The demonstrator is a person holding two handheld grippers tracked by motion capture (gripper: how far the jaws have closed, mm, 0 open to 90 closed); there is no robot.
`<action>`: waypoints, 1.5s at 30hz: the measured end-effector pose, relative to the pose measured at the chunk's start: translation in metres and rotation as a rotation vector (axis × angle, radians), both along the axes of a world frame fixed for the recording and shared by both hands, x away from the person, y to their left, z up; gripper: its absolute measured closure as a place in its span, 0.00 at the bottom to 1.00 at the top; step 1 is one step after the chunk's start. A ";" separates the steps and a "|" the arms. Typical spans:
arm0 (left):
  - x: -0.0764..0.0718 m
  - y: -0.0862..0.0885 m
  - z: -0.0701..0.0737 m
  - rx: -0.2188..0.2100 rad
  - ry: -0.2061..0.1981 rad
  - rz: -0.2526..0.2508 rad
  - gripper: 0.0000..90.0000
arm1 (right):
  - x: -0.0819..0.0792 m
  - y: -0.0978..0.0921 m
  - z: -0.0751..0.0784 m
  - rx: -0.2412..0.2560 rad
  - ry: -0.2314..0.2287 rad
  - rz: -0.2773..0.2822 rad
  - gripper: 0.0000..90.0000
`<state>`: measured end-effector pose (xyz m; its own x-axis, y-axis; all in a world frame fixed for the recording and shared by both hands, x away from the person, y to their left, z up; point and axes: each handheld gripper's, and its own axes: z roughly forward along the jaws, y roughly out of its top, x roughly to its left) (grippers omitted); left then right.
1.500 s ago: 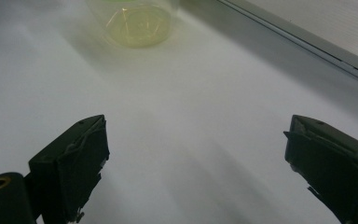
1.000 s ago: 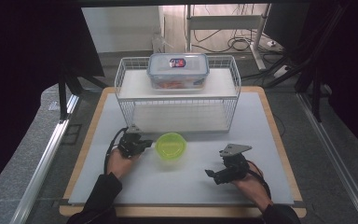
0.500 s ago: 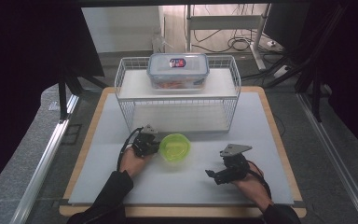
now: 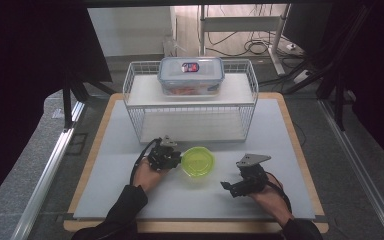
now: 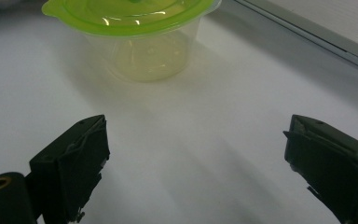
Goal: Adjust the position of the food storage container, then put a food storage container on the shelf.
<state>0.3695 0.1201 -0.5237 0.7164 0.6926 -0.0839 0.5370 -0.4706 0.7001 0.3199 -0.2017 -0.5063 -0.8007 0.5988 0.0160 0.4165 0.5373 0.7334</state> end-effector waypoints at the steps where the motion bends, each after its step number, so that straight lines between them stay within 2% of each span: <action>1: -0.004 0.003 0.003 -0.004 -0.012 0.017 0.67 | 0.001 -0.001 0.000 0.004 0.006 -0.005 0.06; 3: -0.014 0.011 0.009 0.018 -0.047 0.047 0.57 | 0.002 -0.001 0.001 0.014 0.020 -0.015 0.04; 4: -0.016 0.015 0.011 0.022 -0.059 0.044 0.49 | 0.003 -0.002 0.001 0.019 0.022 -0.019 0.03; 6: -0.026 0.022 0.015 0.004 -0.077 0.060 0.38 | 0.004 -0.003 0.002 0.030 0.030 -0.018 0.02; 7: -0.031 0.025 0.017 -0.007 -0.086 0.065 0.29 | 0.006 -0.004 0.004 0.039 0.039 -0.020 0.01; 8: -0.035 0.028 0.018 -0.014 -0.087 0.062 0.29 | 0.006 -0.004 0.004 0.039 0.039 -0.020 0.01; 10: -0.044 0.032 0.018 -0.036 -0.084 0.055 0.19 | 0.008 -0.004 0.005 0.044 0.046 -0.023 0.00; 12: -0.052 0.035 0.017 -0.013 -0.084 0.056 0.10 | 0.011 -0.005 0.006 0.048 0.063 -0.028 0.00; 13: -0.056 0.036 0.017 -0.007 -0.086 0.047 0.08 | 0.013 -0.005 0.006 0.051 0.074 -0.030 0.00; 15: -0.066 0.038 0.017 0.016 -0.104 0.051 0.06 | 0.015 -0.005 0.007 0.053 0.095 -0.042 0.02; 18: -0.077 0.040 0.018 0.008 -0.122 0.036 0.05 | 0.019 -0.004 0.013 0.062 0.126 -0.052 0.10; 20: -0.086 0.040 0.017 0.011 -0.130 0.035 0.05 | 0.027 -0.003 0.020 0.085 0.133 -0.053 0.15; 24: -0.100 0.043 0.014 0.050 -0.139 0.041 0.06 | 0.036 0.001 0.027 0.106 0.136 -0.059 0.20; 28: -0.110 0.047 0.013 0.048 -0.142 0.045 0.06 | 0.051 0.013 0.033 0.132 0.138 -0.040 0.30; 33: -0.115 0.050 0.011 0.049 -0.136 0.041 0.07 | 0.067 0.033 0.037 0.124 0.110 -0.008 0.42; 36: -0.117 0.051 0.011 0.048 -0.136 0.039 0.07 | 0.078 0.046 0.037 0.118 0.112 0.011 0.46; 39: -0.117 0.051 0.011 0.049 -0.136 0.035 0.07 | 0.088 0.058 0.034 0.112 0.140 0.027 0.49; 42: -0.117 0.051 0.010 0.048 -0.133 0.028 0.07 | 0.094 0.062 0.029 0.111 0.166 0.039 0.54; 43: -0.117 0.050 0.010 0.050 -0.131 0.025 0.07 | 0.097 0.063 0.025 0.111 0.192 0.043 0.56; 44: -0.117 0.050 0.010 0.051 -0.132 0.026 0.07 | 0.097 0.063 0.025 0.111 0.192 0.043 0.58; 45: -0.117 0.049 0.010 0.052 -0.132 0.024 0.07 | 0.099 0.061 0.022 0.138 0.224 0.048 0.61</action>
